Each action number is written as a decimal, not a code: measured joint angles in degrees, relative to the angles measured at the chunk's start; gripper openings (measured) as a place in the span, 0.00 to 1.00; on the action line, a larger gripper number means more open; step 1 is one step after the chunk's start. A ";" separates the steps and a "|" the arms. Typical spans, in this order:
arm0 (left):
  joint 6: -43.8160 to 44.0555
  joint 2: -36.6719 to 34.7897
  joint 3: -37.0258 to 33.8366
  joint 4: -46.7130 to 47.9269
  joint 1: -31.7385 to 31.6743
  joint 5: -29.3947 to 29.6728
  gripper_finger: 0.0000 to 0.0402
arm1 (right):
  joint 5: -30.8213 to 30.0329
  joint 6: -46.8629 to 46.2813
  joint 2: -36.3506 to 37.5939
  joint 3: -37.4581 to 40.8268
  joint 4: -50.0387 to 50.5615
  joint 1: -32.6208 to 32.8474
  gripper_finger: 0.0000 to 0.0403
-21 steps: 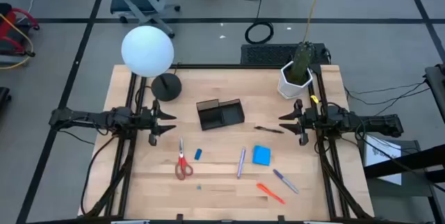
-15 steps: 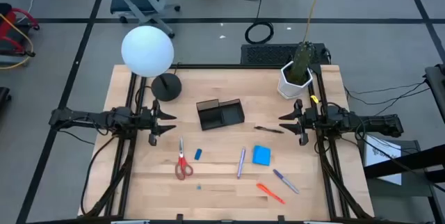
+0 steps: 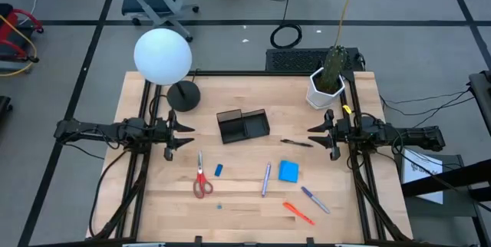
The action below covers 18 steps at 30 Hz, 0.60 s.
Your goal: Pick and place office supplies into organizer
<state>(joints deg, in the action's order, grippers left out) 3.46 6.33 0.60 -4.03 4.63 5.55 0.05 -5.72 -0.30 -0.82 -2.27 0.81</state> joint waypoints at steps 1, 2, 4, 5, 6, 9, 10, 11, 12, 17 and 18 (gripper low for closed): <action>0.00 -0.02 0.00 -0.02 0.01 -0.01 0.42 | 0.00 -0.01 0.01 0.00 -0.01 -0.01 0.29; 0.00 0.00 0.00 -0.02 -0.01 0.01 0.42 | 0.00 -0.02 0.02 0.02 0.01 -0.02 0.29; 0.00 0.00 0.00 -0.01 0.01 0.00 0.42 | 0.00 0.00 0.01 0.00 0.00 -0.02 0.29; -0.01 -0.01 0.00 -0.01 0.00 -0.01 0.42 | 0.00 -0.02 0.00 0.00 0.00 -0.01 0.29; -0.01 -0.02 0.01 -0.02 0.00 0.00 0.42 | 0.00 -0.02 0.01 0.02 0.01 0.01 0.29; -0.02 -0.02 0.02 -0.02 -0.01 -0.01 0.42 | 0.00 0.01 0.02 0.00 -0.01 -0.02 0.29; 0.00 -0.01 0.00 -0.01 0.00 0.00 0.42 | 0.00 -0.01 0.00 0.00 0.00 0.01 0.29; 0.00 -0.02 0.00 -0.02 0.01 0.01 0.42 | 0.00 0.00 0.02 0.00 0.01 -0.01 0.29; -0.01 0.00 0.00 -0.01 0.01 0.01 0.42 | 0.00 0.00 0.00 0.00 -0.01 -0.01 0.29; 0.00 0.00 0.00 0.00 0.01 0.00 0.42 | 0.00 0.00 0.01 0.00 -0.01 0.00 0.29; -0.02 -0.02 0.00 0.00 0.01 -0.01 0.42 | 0.00 -0.01 0.02 0.01 0.01 -0.01 0.29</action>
<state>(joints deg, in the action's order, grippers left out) 3.45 6.31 0.60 -4.03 4.64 5.54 0.05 -5.73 -0.28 -0.81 -2.26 0.80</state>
